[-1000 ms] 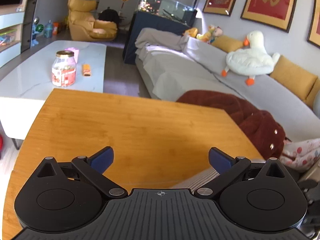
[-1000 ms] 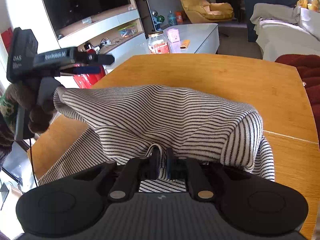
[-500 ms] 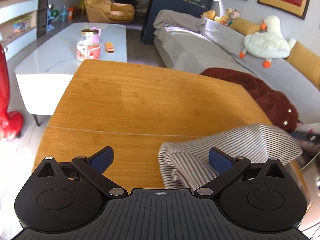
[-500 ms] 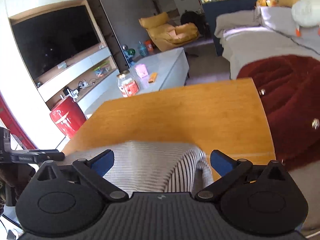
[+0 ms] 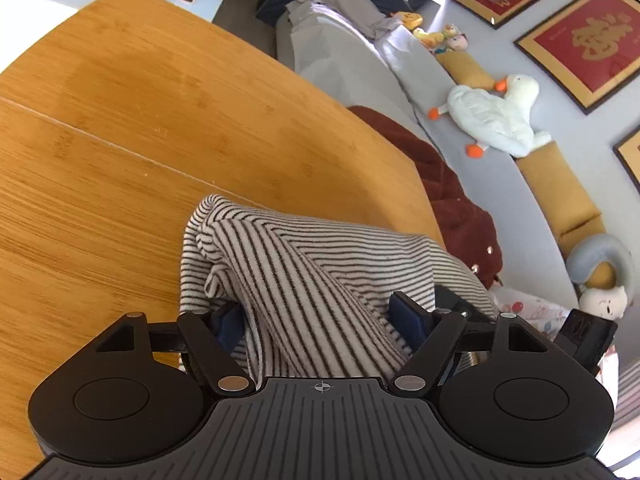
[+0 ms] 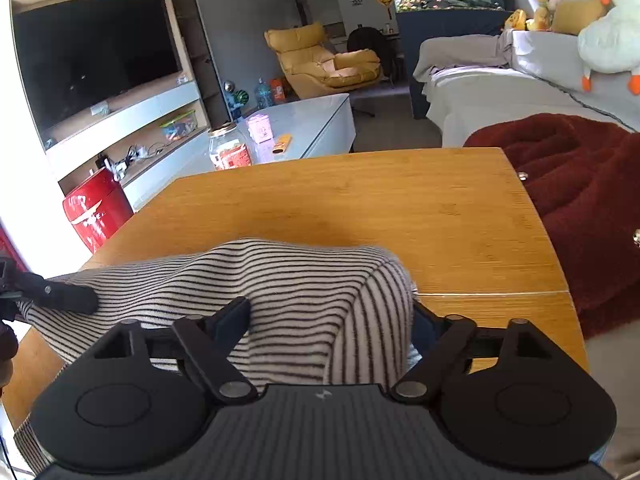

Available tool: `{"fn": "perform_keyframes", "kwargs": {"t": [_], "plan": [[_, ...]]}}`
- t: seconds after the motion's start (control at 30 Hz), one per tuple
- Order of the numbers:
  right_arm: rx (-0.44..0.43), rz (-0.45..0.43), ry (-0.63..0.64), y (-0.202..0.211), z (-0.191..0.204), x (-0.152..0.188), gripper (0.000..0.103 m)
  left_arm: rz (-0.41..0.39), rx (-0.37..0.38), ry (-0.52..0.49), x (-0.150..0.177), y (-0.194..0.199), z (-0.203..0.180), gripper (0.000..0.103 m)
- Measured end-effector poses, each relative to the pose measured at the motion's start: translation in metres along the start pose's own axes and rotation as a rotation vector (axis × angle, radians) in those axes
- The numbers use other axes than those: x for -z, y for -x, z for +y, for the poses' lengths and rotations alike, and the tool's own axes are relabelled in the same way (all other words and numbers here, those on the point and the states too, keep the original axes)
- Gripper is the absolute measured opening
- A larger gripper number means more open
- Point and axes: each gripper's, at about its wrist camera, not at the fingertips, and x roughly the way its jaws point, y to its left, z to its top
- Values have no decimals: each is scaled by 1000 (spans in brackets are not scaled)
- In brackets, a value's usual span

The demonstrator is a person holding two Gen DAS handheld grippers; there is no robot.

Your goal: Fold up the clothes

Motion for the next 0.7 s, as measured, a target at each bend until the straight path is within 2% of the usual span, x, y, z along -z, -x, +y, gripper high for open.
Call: {"fn": "perform_keyframes", "kwargs": {"t": [0.07, 0.13, 0.2, 0.27, 0.4, 0.5, 0.7], "plan": [[-26, 29, -18, -13, 2, -5, 54, -5, 18, 0, -4, -8, 1, 71], [-42, 39, -28, -26, 4, -12, 52, -26, 5, -23, -15, -11, 1, 68], [-49, 21, -9, -37, 6, -26, 41, -56, -17, -35, -34, -13, 2, 62], [-75, 1, -25, -47, 3, -45, 36, -88, -37, -48, -53, -13, 2, 55], [-128, -50, -39, -41, 3, -68, 35, -154, -25, -82, -79, 3, -4, 54], [-163, -85, -39, -32, 5, -80, 35, -174, -7, -126, -74, 19, -12, 54], [-193, -54, -22, -1, 13, -55, 35, -140, 5, -131, -42, 36, -10, 54]]}}
